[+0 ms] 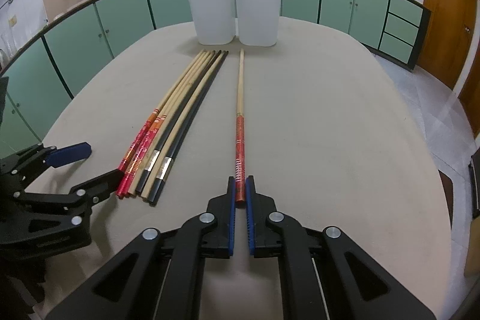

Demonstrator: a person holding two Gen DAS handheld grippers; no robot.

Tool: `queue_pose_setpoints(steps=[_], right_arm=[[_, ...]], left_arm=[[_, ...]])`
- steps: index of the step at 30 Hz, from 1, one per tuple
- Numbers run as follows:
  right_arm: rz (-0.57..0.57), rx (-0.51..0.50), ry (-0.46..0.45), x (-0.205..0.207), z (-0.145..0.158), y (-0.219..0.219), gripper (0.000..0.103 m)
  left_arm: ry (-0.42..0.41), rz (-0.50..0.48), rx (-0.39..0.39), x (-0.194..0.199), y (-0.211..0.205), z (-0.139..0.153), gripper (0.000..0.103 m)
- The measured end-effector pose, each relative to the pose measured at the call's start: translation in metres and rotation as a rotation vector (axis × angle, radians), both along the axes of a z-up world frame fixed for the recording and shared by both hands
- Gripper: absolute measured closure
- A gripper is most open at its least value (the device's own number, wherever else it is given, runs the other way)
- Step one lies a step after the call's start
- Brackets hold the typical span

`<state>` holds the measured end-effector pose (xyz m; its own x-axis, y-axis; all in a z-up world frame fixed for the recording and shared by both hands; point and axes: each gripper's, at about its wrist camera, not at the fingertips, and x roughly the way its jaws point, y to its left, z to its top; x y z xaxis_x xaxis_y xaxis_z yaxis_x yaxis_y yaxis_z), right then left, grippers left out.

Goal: Organize utensils
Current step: 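Grasp a red-patterned chopstick with the right tool while the left tool grasps another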

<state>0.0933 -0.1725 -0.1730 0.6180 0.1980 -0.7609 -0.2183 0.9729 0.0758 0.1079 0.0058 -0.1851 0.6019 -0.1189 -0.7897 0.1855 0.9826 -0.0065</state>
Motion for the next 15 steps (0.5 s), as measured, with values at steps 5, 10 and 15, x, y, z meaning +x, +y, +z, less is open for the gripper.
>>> queue_pose_setpoints(steps=[5,10,15], right_arm=[[0.004,0.011,0.004,0.001,0.0,0.0,0.096],[0.009,0.017,0.006,0.005,-0.001,0.003,0.094],[0.007,-0.003,-0.001,0.004,-0.002,0.006,0.095]], left_arm=[[-0.002,0.009,-0.002,-0.001,0.0,0.0,0.034],[-0.01,0.018,-0.005,-0.001,-0.004,0.002,0.049],[-0.02,0.022,-0.006,-0.001,-0.01,0.004,0.074]])
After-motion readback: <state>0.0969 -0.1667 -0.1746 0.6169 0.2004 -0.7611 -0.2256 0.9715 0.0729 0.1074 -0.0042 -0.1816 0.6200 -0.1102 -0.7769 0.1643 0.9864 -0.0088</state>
